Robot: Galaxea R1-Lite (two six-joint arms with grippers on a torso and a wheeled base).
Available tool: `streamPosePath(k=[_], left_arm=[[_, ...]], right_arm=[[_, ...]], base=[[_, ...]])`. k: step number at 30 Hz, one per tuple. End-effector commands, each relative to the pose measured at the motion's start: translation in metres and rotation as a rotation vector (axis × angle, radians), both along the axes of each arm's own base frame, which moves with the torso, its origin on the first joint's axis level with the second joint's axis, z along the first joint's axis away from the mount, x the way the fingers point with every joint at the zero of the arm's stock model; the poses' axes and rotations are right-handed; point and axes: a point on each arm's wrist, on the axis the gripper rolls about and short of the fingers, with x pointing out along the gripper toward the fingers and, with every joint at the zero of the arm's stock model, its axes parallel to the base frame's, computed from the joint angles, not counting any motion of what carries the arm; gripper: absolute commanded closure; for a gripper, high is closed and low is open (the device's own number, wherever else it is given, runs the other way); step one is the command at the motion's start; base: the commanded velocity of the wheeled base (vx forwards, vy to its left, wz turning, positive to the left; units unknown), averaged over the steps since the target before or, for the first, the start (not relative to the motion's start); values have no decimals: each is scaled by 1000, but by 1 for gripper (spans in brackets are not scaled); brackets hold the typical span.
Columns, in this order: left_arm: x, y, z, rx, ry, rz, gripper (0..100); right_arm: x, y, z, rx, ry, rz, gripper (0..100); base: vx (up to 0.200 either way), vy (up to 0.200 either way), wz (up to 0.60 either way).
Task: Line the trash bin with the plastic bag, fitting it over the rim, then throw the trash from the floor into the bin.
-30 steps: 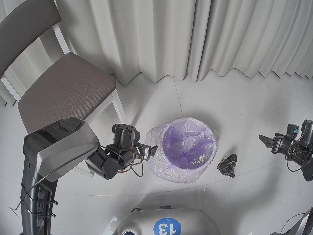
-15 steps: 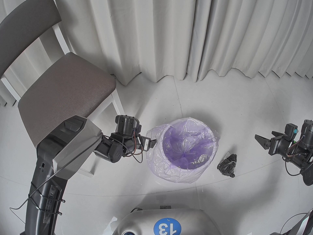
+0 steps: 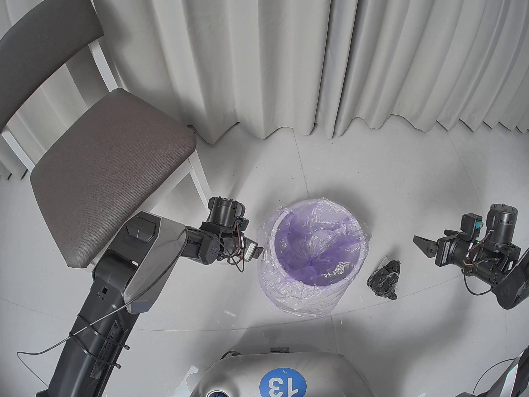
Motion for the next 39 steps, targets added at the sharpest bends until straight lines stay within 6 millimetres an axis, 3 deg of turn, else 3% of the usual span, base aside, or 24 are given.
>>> streamPosePath(k=[1,7,8,11,15,23,26,30,31,34,39], left_arm=[[2,7,-36,60,34,-26,0],[5,5,-27,-35,6,30,0],[9,6,-8,-111,-26,78,0],[9,9,23,-163,-65,99,0],[1,14,47,-181,-96,102,0],[-40,27,110,-241,-228,87,0],[-64,40,132,-271,-278,78,0],[-92,54,145,-306,-322,58,0],[-107,62,151,-319,-347,53,0],[-126,72,158,-331,-380,56,0],[-147,81,161,-365,-424,61,0]], right_arm=[[19,5,-24,-3,72,11,0],[22,5,-32,8,83,11,0],[21,6,-31,19,65,6,0],[19,5,-28,24,48,0,0],[15,5,-29,24,54,0,0],[8,5,-19,9,31,-22,0],[11,3,-22,-1,37,-33,0],[28,1,-42,-11,85,-41,0],[41,-3,-55,-20,107,-58,0],[55,-5,-77,-28,146,-65,0],[60,-5,-102,-54,222,-52,0]], base=[[0,0,0],[0,0,0],[0,0,0],[0,0,0],[0,0,0],[0,0,0],[0,0,0],[0,0,0],[0,0,0],[0,0,0],[0,0,0]])
